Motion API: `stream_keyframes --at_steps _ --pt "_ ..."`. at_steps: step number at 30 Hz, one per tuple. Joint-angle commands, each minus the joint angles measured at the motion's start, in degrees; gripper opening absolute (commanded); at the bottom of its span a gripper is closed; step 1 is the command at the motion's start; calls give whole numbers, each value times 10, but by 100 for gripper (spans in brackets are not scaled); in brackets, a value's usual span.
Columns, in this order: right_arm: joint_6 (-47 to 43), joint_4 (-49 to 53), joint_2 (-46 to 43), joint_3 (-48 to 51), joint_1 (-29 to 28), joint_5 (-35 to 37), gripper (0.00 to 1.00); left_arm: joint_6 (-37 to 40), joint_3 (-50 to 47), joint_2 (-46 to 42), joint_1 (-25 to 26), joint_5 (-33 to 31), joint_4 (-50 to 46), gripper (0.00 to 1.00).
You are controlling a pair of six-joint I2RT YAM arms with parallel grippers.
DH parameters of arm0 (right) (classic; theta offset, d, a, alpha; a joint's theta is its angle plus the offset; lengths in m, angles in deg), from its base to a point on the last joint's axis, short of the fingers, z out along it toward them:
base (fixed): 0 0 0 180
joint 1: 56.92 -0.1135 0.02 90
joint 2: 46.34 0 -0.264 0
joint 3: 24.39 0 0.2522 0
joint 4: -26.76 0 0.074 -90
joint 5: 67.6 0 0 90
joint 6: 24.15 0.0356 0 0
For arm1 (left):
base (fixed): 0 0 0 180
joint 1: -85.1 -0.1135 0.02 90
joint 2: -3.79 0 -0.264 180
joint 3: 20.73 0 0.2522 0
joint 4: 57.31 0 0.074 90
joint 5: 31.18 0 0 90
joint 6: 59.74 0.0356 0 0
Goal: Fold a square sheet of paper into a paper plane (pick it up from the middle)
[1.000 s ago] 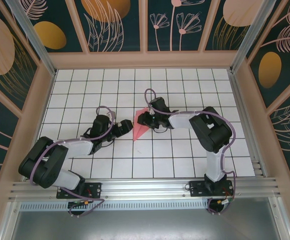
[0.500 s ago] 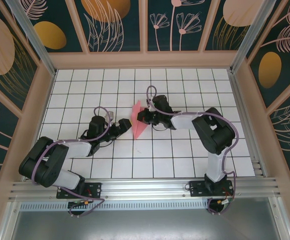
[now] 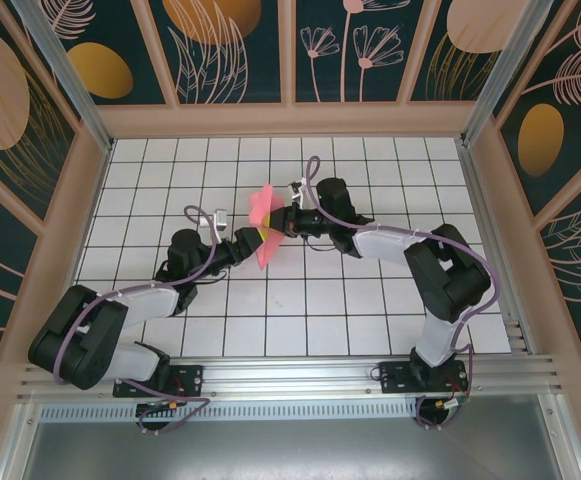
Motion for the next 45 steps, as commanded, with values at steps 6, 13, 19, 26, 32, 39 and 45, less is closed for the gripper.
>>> stream_keyframes --at_steps 6,13,19,26,32,39,45 --pt "57 -77 -36 18 9 -46 5 -33 -12 -14 -3 15 90 74" --pt "61 -77 -38 20 14 -46 5 -37 -13 -15 -3 13 97 47" --pt "50 -58 -39 22 17 -41 9 -22 -4 -15 -3 7 72 20" --pt "-12 51 -75 23 32 24 36 26 11 -30 -3 -16 -6 7" --pt "-100 213 -147 31 40 198 58 197 89 -75 -3 -169 -315 8" --pt "-116 289 -197 63 40 356 64 316 219 -59 33 -494 -617 10" --pt "-99 301 -207 79 40 403 64 330 309 60 94 -695 -728 13"
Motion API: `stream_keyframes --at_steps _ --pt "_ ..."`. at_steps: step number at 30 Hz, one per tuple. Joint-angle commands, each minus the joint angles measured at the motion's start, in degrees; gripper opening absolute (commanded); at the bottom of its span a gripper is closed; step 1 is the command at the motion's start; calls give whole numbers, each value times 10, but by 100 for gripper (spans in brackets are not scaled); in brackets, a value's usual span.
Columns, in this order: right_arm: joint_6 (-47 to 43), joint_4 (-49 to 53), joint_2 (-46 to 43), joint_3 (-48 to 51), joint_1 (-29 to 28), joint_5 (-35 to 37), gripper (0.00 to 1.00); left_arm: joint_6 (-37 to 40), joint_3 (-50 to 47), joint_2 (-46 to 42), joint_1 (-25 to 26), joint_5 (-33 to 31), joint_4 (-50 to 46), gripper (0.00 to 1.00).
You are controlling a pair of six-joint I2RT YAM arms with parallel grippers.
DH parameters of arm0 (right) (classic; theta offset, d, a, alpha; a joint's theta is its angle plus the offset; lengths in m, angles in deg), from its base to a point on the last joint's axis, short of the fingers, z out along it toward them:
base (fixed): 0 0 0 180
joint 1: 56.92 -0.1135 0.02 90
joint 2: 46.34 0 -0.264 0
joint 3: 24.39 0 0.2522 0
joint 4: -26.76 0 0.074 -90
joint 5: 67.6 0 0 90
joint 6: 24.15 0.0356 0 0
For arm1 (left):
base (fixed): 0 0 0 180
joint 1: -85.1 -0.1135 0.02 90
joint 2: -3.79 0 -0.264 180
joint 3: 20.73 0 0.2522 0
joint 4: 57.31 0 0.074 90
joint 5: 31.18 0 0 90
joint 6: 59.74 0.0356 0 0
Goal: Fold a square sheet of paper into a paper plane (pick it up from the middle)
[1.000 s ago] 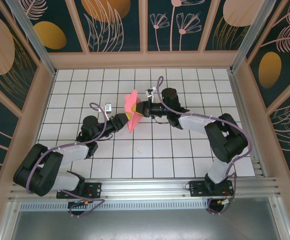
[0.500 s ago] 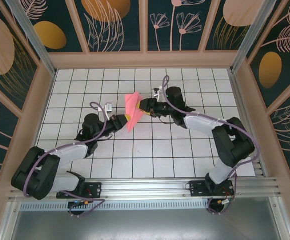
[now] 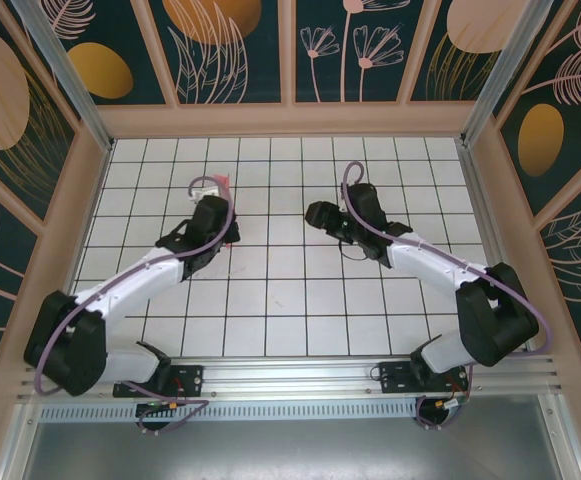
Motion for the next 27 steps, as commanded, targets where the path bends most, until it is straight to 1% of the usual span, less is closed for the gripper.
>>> stream_keyframes --at_steps 1,3,5,6,7,10,14,20,25,27 --pt "-4 25 -17 9 1 53 64 36 38 67 24 -168 -128 13" --pt "0 29 -21 12 2 62 64 37 55 105 31 -192 -135 13" --pt "7 33 -24 17 2 67 64 39 63 139 37 -204 -140 14" --pt "9 32 -27 22 19 67 64 39 63 154 42 -208 -140 14" --pt "13 31 -29 27 22 67 64 40 81 166 44 -208 -139 15" --pt "23 25 -35 39 31 63 64 43 92 212 53 -193 -128 16" --pt "29 25 -35 46 35 57 64 44 102 252 64 -154 -110 19" --pt "31 29 -36 49 35 55 64 43 92 245 65 -78 -68 27" --pt "23 28 -29 42 31 51 64 44 78 215 64 -23 -37 38" --pt "16 30 -19 33 22 52 63 40 73 193 61 -2 -31 44"
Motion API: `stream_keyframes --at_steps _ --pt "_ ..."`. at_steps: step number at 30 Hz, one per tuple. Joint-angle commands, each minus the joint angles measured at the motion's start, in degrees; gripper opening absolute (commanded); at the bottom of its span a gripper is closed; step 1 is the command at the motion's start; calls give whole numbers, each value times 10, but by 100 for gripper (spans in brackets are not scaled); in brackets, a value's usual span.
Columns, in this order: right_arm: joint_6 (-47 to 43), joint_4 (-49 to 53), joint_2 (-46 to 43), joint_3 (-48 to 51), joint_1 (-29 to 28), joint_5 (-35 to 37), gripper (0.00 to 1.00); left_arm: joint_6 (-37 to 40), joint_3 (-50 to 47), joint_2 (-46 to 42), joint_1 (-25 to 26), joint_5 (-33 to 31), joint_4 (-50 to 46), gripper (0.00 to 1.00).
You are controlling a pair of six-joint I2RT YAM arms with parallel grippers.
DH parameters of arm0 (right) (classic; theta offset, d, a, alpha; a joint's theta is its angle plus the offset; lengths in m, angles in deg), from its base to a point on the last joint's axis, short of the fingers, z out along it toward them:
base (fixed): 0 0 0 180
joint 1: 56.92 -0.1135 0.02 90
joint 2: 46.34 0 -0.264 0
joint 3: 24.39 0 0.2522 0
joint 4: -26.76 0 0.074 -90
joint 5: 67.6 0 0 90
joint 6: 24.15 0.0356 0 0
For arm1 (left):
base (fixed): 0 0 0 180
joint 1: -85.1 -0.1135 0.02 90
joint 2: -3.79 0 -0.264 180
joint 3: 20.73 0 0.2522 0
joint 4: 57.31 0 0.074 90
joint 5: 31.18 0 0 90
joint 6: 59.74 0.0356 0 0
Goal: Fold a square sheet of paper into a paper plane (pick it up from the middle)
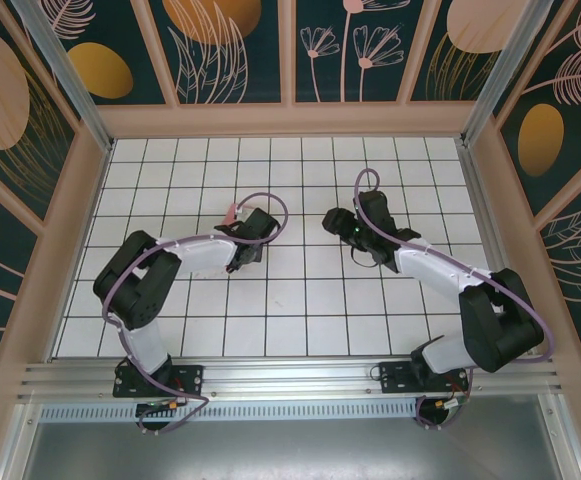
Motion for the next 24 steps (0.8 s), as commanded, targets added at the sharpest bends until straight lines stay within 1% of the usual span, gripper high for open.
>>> stream_keyframes --at_steps 1,2,5,8,10,14,17,21,24 --pt "-9 9 10 -19 -18 9 63 -6 -12 -61 -6 55 33 49" --pt "-13 15 21 -30 -23 14 62 -11 -20 -82 -11 69 40 54" --pt "-19 21 62 -68 -65 23 59 -30 -57 -142 -38 126 65 64" --pt "-26 31 118 -125 -111 34 53 -56 -102 -204 -79 197 101 69" --pt "-27 29 153 -162 -140 31 49 -75 -134 -240 -105 223 118 70" --pt "-30 37 252 -270 -197 6 40 -109 -187 -291 -160 241 132 74" --pt "-30 50 325 -346 -226 -2 34 -133 -222 -315 -196 255 148 78" --pt "-25 49 399 -423 -237 -38 30 -156 -258 -340 -231 262 162 83" --pt "-22 67 455 -482 -236 -54 29 -166 -276 -354 -253 264 169 84"
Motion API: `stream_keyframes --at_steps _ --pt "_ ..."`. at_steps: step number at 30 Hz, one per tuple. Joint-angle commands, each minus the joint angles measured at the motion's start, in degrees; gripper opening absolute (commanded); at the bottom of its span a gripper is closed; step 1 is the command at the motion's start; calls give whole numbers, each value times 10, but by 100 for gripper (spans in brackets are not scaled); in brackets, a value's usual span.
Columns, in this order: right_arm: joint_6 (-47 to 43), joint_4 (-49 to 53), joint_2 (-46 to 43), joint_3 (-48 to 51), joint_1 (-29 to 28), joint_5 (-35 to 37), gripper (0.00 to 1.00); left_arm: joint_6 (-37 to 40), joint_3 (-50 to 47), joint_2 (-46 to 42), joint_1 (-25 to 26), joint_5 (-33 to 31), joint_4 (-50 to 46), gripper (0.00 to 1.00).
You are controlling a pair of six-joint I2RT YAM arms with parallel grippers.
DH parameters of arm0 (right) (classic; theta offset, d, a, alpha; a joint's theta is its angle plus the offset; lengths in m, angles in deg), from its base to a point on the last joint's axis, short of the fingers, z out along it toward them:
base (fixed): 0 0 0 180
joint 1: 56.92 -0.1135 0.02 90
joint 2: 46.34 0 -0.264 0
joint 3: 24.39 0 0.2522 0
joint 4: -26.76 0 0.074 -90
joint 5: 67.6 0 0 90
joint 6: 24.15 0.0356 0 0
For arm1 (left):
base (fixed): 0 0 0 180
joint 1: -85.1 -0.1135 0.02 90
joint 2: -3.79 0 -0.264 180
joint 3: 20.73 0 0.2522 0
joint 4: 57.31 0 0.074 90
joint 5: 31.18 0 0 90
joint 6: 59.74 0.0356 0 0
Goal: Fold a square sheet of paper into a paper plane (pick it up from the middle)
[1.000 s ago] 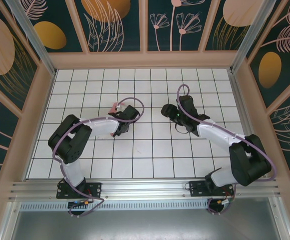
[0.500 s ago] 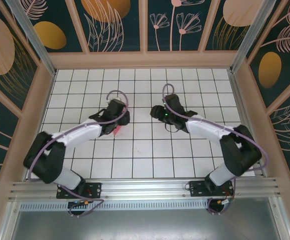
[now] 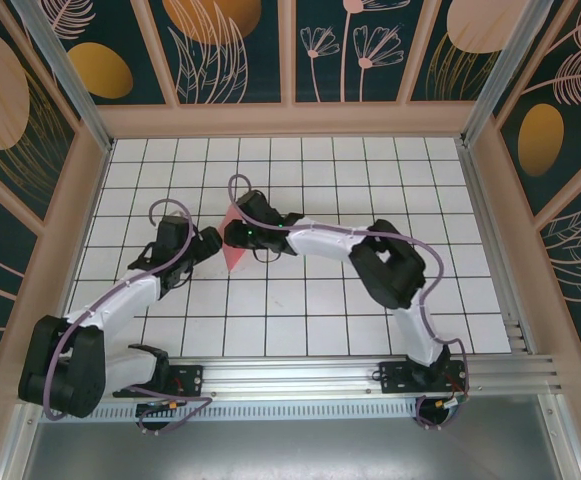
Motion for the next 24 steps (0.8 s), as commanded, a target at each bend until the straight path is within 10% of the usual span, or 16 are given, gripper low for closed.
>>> stream_keyframes --at_steps 1,12,24 --pt "-1 35 48 -62 6 -25 28 -27 -15 -20 -20 17 30 84" --pt "-67 105 82 -58 21 -21 27 -21 -22 -17 -25 32 42 86" --pt "-405 135 -75 159 59 -118 28 4 -28 6 -25 127 94 87"
